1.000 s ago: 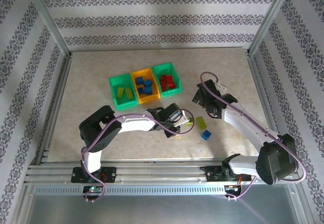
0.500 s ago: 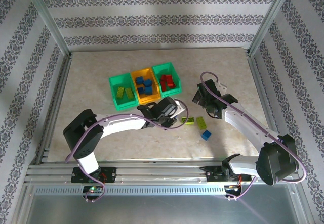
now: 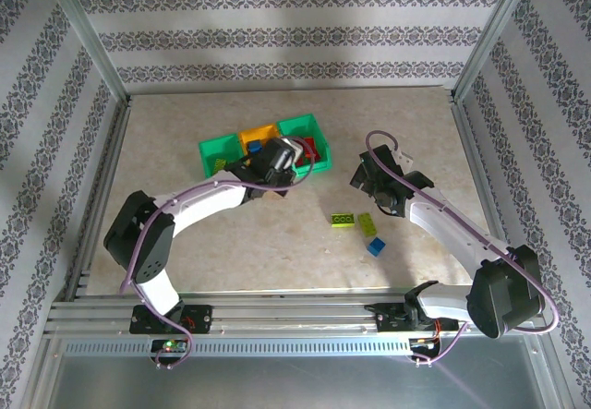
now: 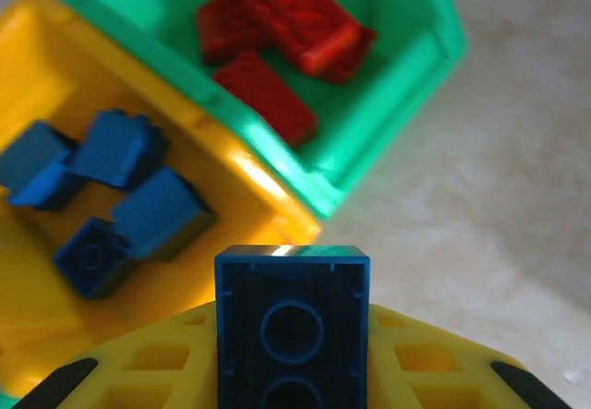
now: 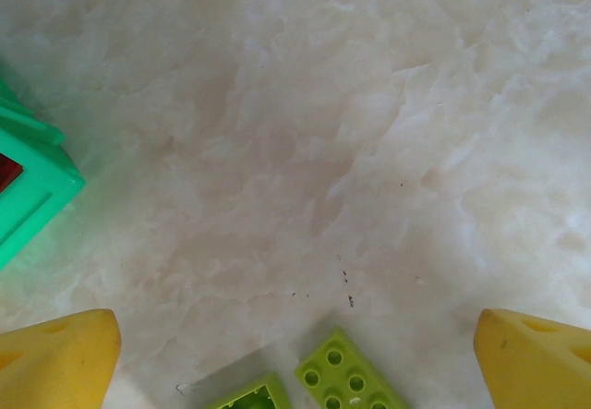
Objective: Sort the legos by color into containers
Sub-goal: Place the lego in the container.
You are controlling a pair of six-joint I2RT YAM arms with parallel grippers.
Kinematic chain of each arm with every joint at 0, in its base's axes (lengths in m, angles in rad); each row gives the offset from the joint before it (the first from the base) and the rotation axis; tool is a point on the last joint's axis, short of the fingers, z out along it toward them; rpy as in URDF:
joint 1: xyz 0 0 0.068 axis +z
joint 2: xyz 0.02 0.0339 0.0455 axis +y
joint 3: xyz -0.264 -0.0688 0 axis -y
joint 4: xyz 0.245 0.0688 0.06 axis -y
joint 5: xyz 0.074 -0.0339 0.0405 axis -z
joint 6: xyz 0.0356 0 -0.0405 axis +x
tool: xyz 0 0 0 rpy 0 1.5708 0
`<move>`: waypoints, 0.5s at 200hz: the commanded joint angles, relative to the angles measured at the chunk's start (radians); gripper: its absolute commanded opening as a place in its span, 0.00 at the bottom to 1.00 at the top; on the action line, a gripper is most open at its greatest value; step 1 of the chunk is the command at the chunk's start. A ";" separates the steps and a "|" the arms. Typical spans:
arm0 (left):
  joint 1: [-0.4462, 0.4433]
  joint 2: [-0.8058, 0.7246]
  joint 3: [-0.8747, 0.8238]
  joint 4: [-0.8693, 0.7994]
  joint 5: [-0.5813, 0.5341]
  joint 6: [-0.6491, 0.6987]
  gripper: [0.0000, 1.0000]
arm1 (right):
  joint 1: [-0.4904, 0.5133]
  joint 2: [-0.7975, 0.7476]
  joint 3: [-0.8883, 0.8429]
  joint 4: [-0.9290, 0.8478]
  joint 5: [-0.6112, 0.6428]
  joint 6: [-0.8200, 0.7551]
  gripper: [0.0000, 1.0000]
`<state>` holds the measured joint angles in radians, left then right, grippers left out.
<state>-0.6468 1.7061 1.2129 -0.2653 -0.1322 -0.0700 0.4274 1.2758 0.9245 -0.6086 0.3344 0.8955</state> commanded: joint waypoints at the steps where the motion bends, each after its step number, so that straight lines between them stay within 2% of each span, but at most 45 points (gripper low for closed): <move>1: 0.059 -0.015 0.050 -0.059 -0.001 -0.053 0.19 | -0.006 0.000 -0.003 0.003 0.001 0.013 0.98; 50: 0.142 0.064 0.149 -0.093 0.030 -0.042 0.20 | -0.001 0.015 0.013 0.004 -0.002 0.012 0.98; 100: 0.186 0.158 0.242 -0.133 0.045 -0.052 0.21 | 0.007 0.023 0.025 0.003 0.001 0.008 0.98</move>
<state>-0.4843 1.8320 1.4120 -0.3359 -0.1055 -0.0959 0.4282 1.2900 0.9253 -0.6086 0.3317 0.8955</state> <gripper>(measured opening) 0.321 0.983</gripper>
